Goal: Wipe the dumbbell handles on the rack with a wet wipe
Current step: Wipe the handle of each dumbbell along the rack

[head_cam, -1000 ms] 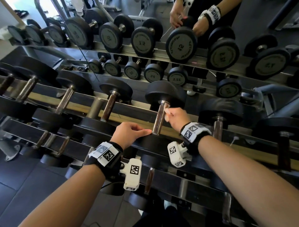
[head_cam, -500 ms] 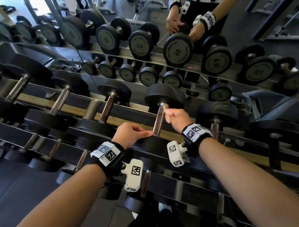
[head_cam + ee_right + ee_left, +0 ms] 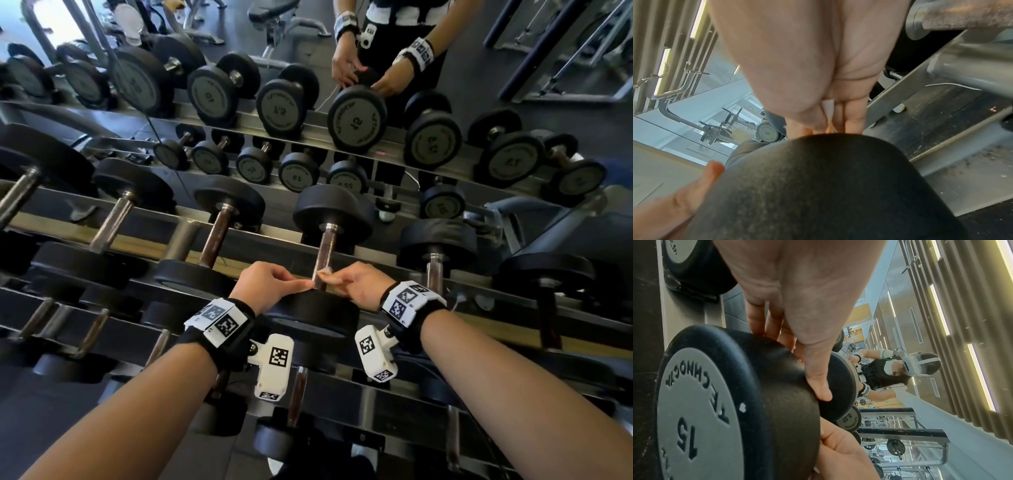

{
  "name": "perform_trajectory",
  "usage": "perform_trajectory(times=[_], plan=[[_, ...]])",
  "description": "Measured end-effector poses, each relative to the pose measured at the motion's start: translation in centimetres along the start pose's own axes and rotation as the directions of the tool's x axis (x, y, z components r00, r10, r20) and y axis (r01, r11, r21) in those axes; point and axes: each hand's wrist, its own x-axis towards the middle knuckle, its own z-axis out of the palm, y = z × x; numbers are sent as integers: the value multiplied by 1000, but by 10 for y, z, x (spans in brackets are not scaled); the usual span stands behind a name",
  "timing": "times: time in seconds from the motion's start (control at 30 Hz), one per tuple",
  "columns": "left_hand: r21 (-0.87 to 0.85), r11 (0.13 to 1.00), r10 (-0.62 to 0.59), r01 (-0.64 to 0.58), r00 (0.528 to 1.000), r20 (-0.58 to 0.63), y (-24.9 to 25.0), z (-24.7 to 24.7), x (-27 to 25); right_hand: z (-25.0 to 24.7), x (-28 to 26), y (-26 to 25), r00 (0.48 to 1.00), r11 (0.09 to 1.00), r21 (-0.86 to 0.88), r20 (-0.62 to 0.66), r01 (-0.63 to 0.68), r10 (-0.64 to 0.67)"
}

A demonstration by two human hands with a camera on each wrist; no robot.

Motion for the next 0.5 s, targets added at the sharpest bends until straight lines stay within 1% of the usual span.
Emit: perform_trajectory(times=[0.03, 0.1, 0.13, 0.17, 0.23, 0.3, 0.33, 0.4, 0.47, 0.5], plan=[[0, 1000, -2, 2, 1000, -6, 1, 0, -1, 0, 0, -1, 1000, 999, -38, 14, 3, -3], [-2, 1000, -9, 9, 1000, -28, 2, 1, -4, 0, -3, 0, 997, 979, 196, 58, -53, 43], [-5, 1000, -15, 14, 999, -40, 2, 3, -5, -1, -7, -1, 997, 941, 331, 61, -70, 53], [-6, 1000, -19, 18, 999, -47, 2, 4, -7, -4, -9, 1, 998, 928, 368, 42, -63, 51], [6, 1000, -8, 9, 998, -56, 5, 7, -11, -15, -15, 9, 999, 937, 347, -31, -30, 44], [7, 1000, 17, -17, 997, -77, 11, 9, -15, -30, -21, 18, 994, 912, 409, -73, -42, 79], [7, 999, 35, -34, 994, -103, 16, 11, -17, -39, -27, 21, 993, 892, 451, -81, -39, 84], [44, 996, 80, -72, 978, -194, 29, 21, -22, -58, -39, 32, 993, 859, 511, -85, -28, 83], [90, 988, 144, -123, 951, -275, 49, 39, -27, -79, -51, 46, 995, 847, 532, -79, -4, 54], [93, 982, 183, -163, 939, -291, 60, 51, -30, -91, -59, 53, 996, 848, 530, -83, 9, 42]])
